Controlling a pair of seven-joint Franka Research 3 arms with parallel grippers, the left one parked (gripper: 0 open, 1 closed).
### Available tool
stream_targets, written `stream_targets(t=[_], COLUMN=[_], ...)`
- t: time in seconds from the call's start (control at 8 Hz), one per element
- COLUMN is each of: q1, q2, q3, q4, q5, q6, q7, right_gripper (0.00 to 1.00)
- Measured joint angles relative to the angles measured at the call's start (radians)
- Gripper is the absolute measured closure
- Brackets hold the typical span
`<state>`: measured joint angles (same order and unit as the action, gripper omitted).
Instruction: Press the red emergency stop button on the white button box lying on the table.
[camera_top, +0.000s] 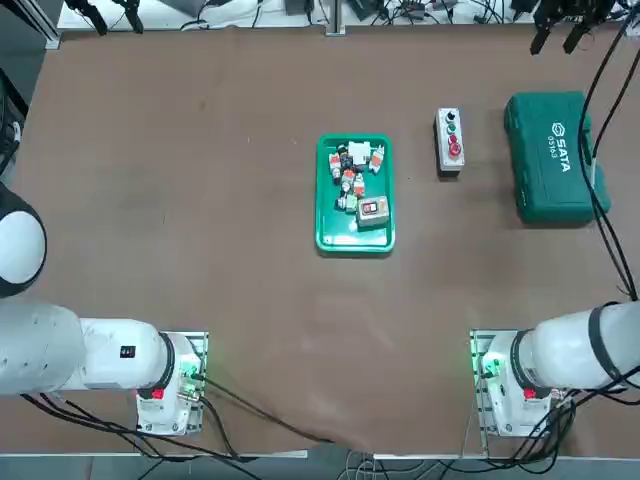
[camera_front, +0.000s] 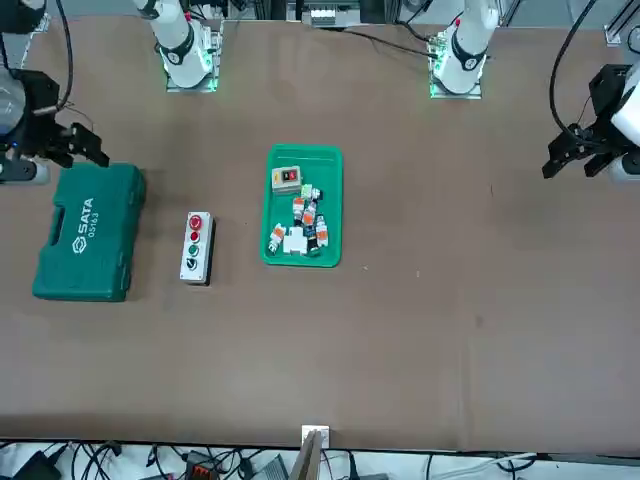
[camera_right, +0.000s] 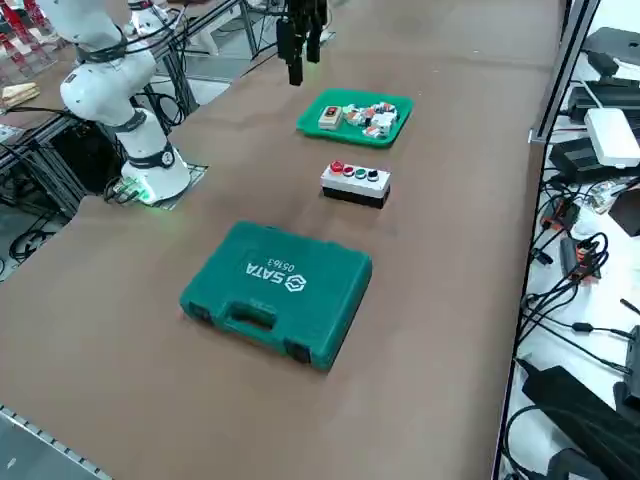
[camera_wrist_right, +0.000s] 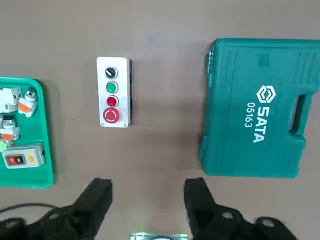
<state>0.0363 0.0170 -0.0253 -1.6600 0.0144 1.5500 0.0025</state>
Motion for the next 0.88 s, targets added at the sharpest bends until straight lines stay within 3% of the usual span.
stream_targets(t=[0.25,0.5,0.88], q1=[0.000,0.000,0.014], q2=[0.004,0.003,0.004], q3=[0.000,0.000,0.001], q4=[0.001,0.002,0.000], q5=[0.000,0.000,0.004], q6=[-0.022,-0.036,-0.043], q7=[0.000,0.000,0.007], right_gripper=[0.63,0.98,0.98])
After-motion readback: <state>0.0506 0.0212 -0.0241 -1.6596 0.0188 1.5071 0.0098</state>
